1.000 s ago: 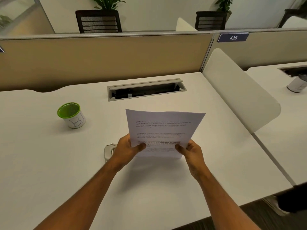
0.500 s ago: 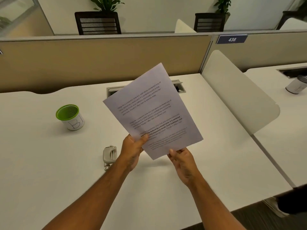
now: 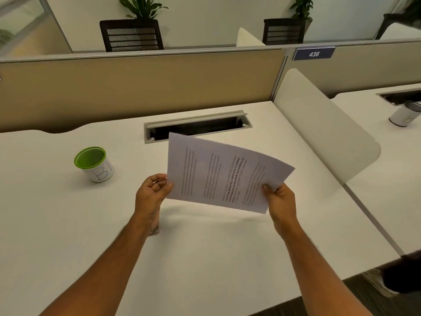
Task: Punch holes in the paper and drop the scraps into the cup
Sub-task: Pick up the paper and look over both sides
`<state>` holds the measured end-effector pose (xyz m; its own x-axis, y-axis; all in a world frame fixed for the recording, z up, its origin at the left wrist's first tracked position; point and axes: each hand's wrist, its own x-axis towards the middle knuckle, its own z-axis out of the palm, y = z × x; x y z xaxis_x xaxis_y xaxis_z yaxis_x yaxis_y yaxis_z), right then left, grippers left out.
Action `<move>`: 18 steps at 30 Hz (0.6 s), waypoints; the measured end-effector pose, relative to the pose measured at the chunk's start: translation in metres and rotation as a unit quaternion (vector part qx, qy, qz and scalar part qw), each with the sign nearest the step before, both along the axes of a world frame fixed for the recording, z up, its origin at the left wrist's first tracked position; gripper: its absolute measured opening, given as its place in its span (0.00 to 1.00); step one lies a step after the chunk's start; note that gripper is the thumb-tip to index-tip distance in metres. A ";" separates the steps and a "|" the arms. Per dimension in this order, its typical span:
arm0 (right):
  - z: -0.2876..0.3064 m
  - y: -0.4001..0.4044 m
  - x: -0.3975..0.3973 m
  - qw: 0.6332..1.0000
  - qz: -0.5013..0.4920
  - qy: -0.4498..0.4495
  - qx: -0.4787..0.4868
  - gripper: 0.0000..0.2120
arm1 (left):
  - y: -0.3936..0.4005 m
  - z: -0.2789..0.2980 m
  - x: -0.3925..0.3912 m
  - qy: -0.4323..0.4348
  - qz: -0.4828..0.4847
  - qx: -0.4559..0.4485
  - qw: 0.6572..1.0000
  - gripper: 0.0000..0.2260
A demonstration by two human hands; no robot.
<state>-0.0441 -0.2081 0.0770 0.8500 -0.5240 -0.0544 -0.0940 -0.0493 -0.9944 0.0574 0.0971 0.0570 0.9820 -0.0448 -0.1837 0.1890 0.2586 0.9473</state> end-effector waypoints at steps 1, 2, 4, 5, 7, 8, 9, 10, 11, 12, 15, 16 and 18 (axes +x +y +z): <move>0.000 -0.002 -0.001 1.000 0.002 0.004 -0.010 0.13 | 0.002 -0.001 0.001 -0.012 -0.014 0.031 0.999 0.13; -0.001 -0.003 -0.001 1.000 0.007 0.005 -0.016 0.13 | 0.001 0.000 0.001 -0.025 -0.032 0.055 0.998 0.14; -0.002 -0.002 -0.003 1.000 0.021 0.007 -0.017 0.14 | -0.003 0.003 -0.001 -0.048 -0.057 0.096 0.993 0.14; -0.003 -0.001 -0.004 1.000 0.025 0.009 -0.015 0.15 | -0.006 0.005 -0.002 -0.057 -0.058 0.118 0.990 0.13; -0.008 0.001 -0.008 0.999 0.028 0.018 -0.012 0.16 | -0.010 0.005 -0.004 -0.059 -0.048 0.149 0.986 0.13; -0.012 0.002 -0.012 0.999 0.032 0.026 -0.011 0.16 | -0.010 0.002 -0.006 -0.052 -0.044 0.156 0.985 0.13; -0.016 0.003 -0.015 0.999 0.037 0.034 -0.010 0.16 | -0.010 -0.002 -0.009 -0.044 -0.041 0.162 0.985 0.13; -0.021 0.004 -0.019 0.998 0.043 0.041 -0.010 0.17 | -0.009 -0.006 -0.012 -0.034 -0.039 0.170 0.984 0.13; -0.024 0.005 -0.023 0.998 0.047 0.047 -0.009 0.18 | -0.009 -0.010 -0.017 -0.025 -0.038 0.178 0.983 0.13; -0.026 0.005 -0.026 0.997 0.048 0.052 -0.007 0.20 | -0.009 -0.013 -0.020 -0.020 -0.038 0.186 0.982 0.13; -0.026 0.005 -0.028 0.997 0.048 0.058 -0.003 0.21 | -0.011 -0.013 -0.025 -0.026 -0.033 0.202 0.979 0.13; -0.025 0.003 -0.028 0.997 0.044 0.057 -0.001 0.20 | -0.012 -0.011 -0.025 -0.028 -0.028 0.201 0.979 0.12; -0.021 -0.001 -0.027 0.998 0.032 0.052 0.004 0.17 | -0.013 -0.008 -0.022 -0.027 -0.023 0.195 0.980 0.12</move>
